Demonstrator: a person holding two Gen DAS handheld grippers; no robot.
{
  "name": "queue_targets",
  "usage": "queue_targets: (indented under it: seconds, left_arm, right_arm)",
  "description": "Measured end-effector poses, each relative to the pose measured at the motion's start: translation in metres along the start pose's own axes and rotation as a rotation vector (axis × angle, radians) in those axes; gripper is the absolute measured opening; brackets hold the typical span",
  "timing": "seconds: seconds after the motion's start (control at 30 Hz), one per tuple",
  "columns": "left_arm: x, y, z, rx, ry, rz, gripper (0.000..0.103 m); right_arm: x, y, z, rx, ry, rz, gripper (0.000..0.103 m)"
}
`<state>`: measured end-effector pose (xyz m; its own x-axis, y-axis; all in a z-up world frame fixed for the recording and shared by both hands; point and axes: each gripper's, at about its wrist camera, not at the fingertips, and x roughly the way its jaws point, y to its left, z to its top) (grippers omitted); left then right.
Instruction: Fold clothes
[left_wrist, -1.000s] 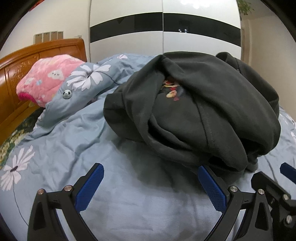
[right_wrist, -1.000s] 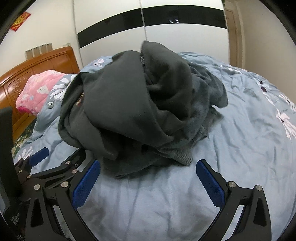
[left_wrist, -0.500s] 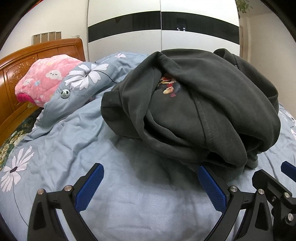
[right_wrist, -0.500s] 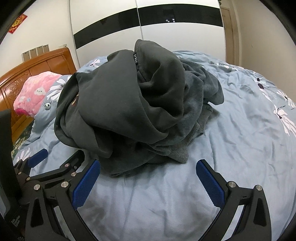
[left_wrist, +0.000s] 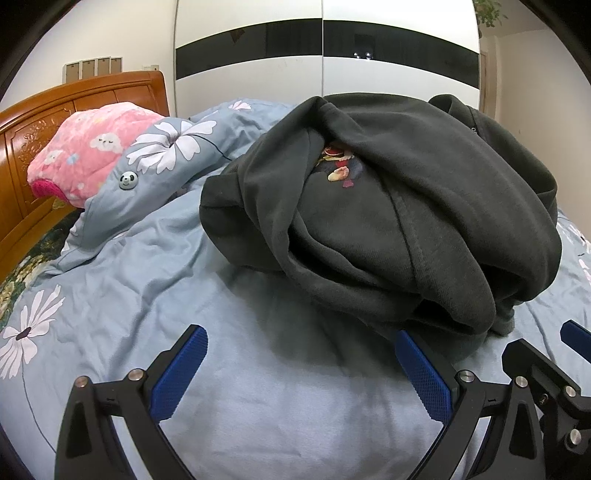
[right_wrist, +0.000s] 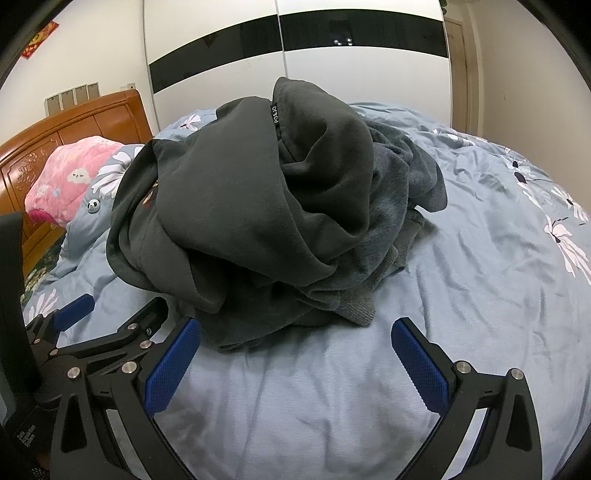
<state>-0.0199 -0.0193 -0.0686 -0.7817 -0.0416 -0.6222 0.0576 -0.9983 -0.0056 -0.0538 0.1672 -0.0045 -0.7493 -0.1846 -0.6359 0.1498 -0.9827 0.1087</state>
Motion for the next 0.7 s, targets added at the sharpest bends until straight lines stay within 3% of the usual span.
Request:
queue_targets:
  seconds: [0.17,0.3,0.4,0.53,0.6,0.7]
  left_arm:
    - [-0.001,0.001,0.0,-0.005,-0.006,-0.008,0.103]
    - [-0.013,0.009,0.007,-0.009,-0.071,0.03,0.103]
    - [-0.028,0.027,0.015,-0.066,-0.135,0.034,0.103]
    - [-0.044,0.046,0.024,-0.145,-0.188,-0.029,0.103]
    - [-0.049,0.048,0.027,-0.137,-0.202,-0.03,0.103]
    - [-0.055,0.051,0.03,-0.118,-0.221,-0.01,0.103]
  right_arm:
    - [0.0,0.001,0.001,-0.002,0.008,0.005,0.103]
    - [-0.021,0.002,0.013,-0.051,-0.014,0.024,0.103]
    - [-0.055,-0.001,0.052,-0.079,-0.107,0.057,0.103]
    - [-0.057,0.024,0.124,-0.213,-0.153,0.092,0.103]
    - [-0.04,0.045,0.163,-0.288,-0.137,0.141,0.103]
    - [0.008,0.068,0.208,-0.337,-0.03,0.165,0.103]
